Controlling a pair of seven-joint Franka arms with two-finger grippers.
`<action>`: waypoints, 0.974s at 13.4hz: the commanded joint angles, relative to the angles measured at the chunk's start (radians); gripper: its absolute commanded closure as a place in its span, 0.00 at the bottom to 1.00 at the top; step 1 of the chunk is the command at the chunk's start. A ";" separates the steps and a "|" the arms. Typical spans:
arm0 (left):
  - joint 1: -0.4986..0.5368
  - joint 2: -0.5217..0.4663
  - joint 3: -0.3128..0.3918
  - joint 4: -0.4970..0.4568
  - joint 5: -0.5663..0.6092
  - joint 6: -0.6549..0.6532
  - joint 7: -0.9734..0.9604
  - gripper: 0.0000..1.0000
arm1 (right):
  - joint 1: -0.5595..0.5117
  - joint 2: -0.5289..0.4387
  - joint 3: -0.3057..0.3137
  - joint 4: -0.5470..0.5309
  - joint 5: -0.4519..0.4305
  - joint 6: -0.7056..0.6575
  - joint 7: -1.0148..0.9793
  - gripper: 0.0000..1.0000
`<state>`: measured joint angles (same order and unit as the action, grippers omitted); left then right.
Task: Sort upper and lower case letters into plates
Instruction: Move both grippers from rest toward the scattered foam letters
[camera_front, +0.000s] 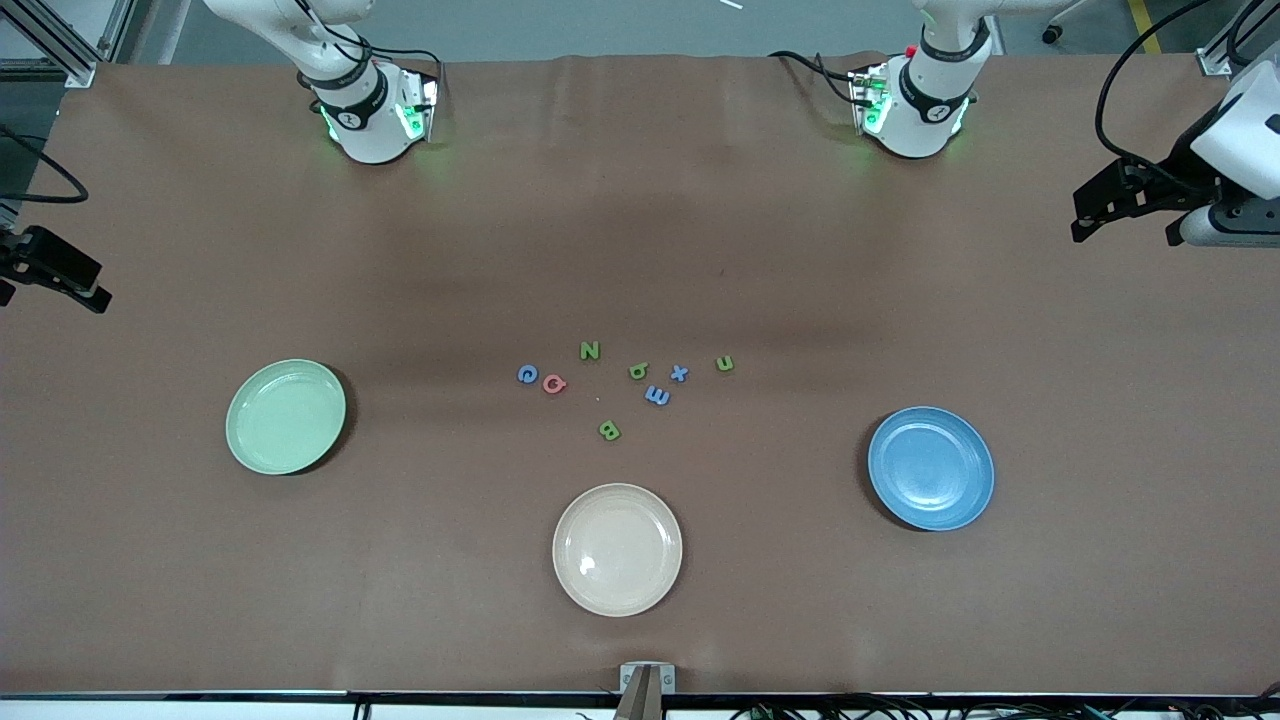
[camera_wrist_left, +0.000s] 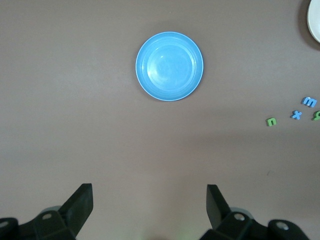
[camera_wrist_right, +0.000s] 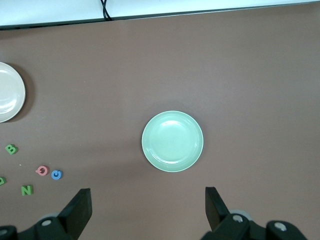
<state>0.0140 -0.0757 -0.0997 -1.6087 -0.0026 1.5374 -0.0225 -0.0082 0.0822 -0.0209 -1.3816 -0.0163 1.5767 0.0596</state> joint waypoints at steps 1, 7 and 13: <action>0.004 0.008 0.000 0.020 -0.005 -0.007 -0.002 0.00 | -0.006 0.002 0.003 0.010 0.019 -0.012 0.012 0.00; -0.015 0.097 -0.008 0.052 0.000 0.000 -0.004 0.00 | -0.006 0.002 0.004 0.010 0.019 -0.012 0.012 0.00; -0.115 0.302 -0.026 0.046 0.003 0.157 -0.059 0.00 | 0.032 0.014 0.006 0.003 0.041 -0.012 0.019 0.00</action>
<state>-0.0733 0.1581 -0.1250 -1.5965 -0.0018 1.6717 -0.0437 -0.0017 0.0881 -0.0185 -1.3820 -0.0048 1.5731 0.0597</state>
